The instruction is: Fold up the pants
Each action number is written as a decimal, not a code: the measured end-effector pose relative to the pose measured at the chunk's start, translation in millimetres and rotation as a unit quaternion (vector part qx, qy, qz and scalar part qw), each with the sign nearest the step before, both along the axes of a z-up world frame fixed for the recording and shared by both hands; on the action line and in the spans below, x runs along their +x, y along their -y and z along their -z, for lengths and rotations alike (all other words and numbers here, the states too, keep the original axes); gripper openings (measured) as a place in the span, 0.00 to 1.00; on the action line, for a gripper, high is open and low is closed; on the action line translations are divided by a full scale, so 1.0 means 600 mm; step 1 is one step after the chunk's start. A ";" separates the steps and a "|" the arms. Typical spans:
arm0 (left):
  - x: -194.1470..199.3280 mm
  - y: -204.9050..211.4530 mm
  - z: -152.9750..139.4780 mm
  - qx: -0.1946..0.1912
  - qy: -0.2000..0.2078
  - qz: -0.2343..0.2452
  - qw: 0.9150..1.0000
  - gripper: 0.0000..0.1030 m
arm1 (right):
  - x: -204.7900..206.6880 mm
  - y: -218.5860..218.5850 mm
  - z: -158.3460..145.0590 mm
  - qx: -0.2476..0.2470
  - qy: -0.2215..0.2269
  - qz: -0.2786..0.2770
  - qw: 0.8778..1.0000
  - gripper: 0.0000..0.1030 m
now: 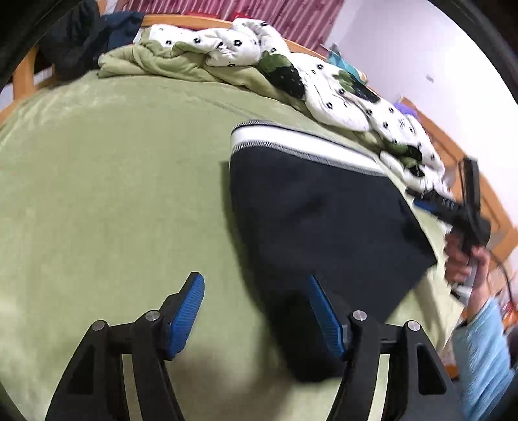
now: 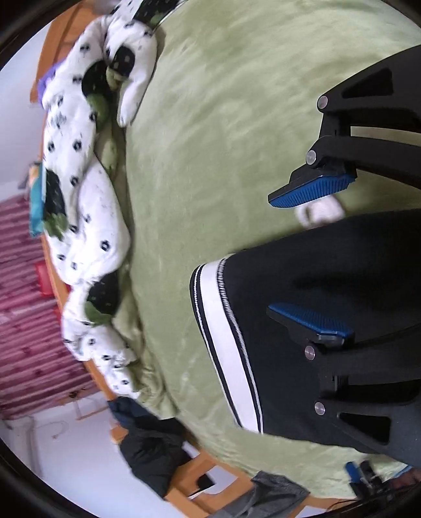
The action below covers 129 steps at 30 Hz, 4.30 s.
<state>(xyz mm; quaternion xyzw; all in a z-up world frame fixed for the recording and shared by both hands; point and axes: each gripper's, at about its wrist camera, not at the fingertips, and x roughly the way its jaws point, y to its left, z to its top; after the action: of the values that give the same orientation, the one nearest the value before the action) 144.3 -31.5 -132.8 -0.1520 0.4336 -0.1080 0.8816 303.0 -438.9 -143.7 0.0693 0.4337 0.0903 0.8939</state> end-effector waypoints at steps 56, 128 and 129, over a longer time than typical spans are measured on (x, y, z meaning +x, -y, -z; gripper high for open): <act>0.173 -0.138 -0.015 0.201 0.045 -0.009 0.978 0.48 | -0.039 -0.379 0.036 -0.069 0.019 -0.070 0.995 0.28; -0.223 -0.144 0.064 0.156 -0.033 0.067 0.985 0.63 | -0.352 -0.292 0.064 -0.037 -0.014 -0.081 0.996 0.37; -0.230 -0.143 0.061 0.169 -0.025 0.064 0.983 0.63 | -0.358 -0.292 0.063 -0.038 -0.012 -0.079 0.996 0.37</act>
<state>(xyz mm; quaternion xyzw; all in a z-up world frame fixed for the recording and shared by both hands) 6.3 54.3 -169.3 0.0249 0.4768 -0.0856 0.8745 88.4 -263.8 -181.7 0.0015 0.4519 0.1434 0.8805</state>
